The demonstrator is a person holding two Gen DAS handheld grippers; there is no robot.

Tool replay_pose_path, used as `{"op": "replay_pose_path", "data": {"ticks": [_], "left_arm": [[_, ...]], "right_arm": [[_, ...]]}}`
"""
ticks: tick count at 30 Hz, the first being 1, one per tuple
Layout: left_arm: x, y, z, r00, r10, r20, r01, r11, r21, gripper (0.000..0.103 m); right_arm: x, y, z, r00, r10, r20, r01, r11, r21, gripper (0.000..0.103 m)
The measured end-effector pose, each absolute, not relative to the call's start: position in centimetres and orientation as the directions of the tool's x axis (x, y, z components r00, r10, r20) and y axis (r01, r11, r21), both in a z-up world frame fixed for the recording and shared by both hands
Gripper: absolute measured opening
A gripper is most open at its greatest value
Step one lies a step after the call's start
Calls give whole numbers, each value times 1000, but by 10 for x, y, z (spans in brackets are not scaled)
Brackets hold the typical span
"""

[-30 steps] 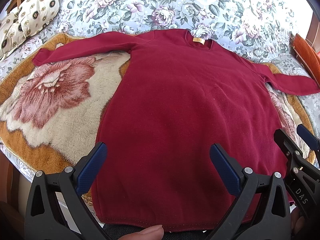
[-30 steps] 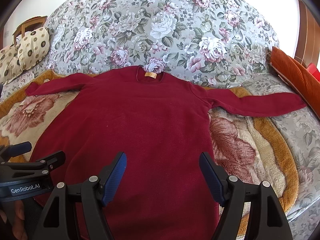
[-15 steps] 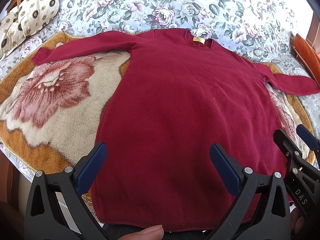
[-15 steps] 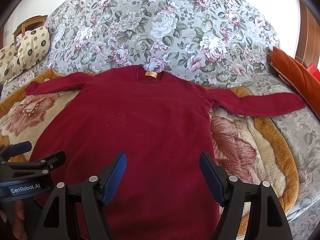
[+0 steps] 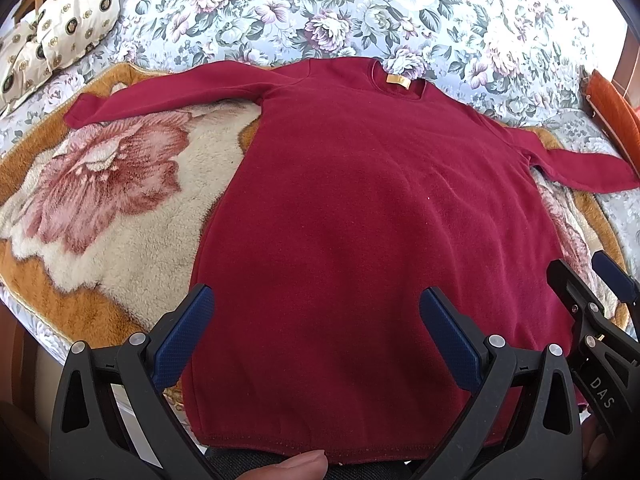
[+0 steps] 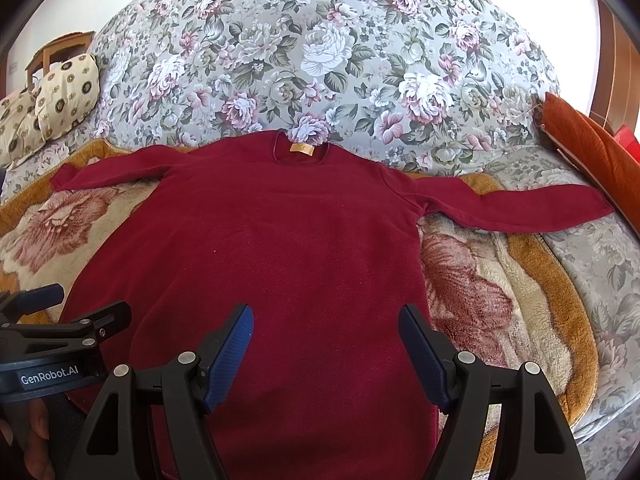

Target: Fold small clothes

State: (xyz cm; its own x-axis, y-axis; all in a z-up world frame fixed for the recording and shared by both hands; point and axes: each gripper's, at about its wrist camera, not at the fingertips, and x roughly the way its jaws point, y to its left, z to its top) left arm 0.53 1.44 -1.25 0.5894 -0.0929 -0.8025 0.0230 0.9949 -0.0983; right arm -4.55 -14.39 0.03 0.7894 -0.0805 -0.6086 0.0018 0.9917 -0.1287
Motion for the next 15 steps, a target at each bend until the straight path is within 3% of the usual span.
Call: {"op": "replay_pose_path", "data": {"ticks": [15], "left_arm": [[7,15,-12,587,-93,-804,22,995,-99,103]], "right_arm": [[-45,-145,-1,789,-80,-609,2,992,-128,73]]}}
